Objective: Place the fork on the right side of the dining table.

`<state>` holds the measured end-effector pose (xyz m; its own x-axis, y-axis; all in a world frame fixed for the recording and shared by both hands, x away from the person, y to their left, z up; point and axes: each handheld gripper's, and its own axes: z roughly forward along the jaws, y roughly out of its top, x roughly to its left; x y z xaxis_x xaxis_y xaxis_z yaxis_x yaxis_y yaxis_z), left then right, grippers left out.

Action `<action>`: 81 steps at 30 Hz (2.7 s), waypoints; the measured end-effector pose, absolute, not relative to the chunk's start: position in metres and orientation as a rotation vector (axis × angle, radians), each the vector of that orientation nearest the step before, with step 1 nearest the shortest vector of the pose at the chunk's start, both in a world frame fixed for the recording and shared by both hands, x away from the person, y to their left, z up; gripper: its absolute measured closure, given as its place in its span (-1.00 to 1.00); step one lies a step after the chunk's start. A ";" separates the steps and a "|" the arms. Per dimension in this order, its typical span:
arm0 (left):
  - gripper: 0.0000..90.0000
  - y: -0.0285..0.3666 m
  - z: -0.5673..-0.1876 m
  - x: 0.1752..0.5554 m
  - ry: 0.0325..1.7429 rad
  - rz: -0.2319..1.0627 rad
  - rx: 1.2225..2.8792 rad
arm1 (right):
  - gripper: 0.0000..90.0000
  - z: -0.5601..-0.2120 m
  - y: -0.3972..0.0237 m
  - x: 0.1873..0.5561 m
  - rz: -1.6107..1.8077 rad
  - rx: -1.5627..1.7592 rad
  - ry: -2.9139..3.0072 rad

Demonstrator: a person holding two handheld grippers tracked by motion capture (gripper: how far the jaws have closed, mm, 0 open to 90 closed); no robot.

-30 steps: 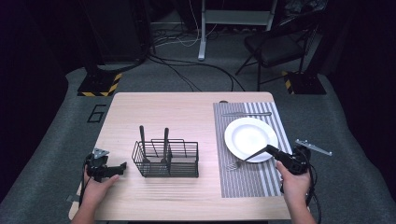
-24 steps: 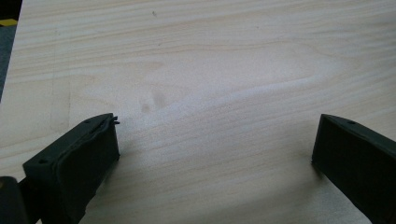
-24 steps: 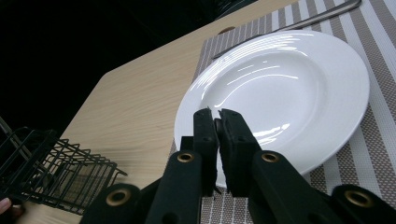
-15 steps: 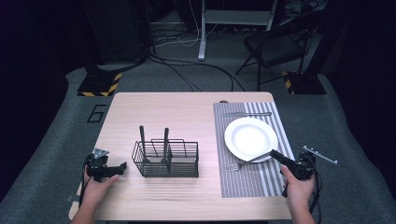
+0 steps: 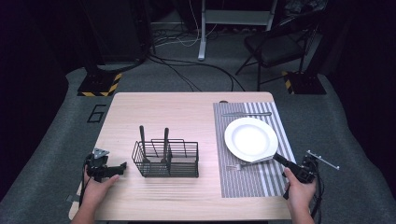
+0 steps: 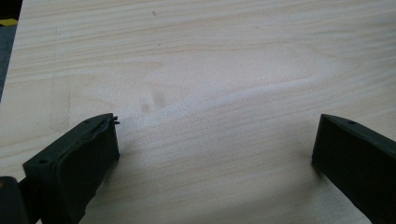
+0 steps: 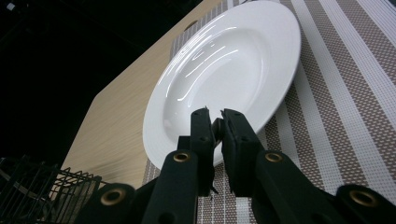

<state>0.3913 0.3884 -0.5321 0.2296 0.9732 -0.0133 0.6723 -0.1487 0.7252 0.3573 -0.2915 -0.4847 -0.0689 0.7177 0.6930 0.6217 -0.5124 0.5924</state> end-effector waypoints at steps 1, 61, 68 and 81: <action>-0.99 0.388 -0.532 0.391 1.509 0.633 1.896 | 0.83 -0.486 -0.293 0.357 1.658 2.089 1.497; -0.99 0.388 -0.532 0.391 1.509 0.633 1.896 | 0.73 -0.518 -0.311 0.351 1.584 2.309 1.427; -0.99 0.388 -0.532 0.391 1.509 0.633 1.896 | 0.71 -0.520 -0.312 0.351 1.529 2.276 1.433; -0.99 0.388 -0.532 0.391 1.508 0.633 1.897 | 0.64 -0.518 -0.318 0.349 1.457 2.248 1.389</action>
<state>0.3914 0.3884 -0.5320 0.2308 0.9729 -0.0131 0.6722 -0.1497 0.7251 0.3486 -0.3175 -0.5180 0.1134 0.7429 0.6597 0.6232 -0.5703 0.5351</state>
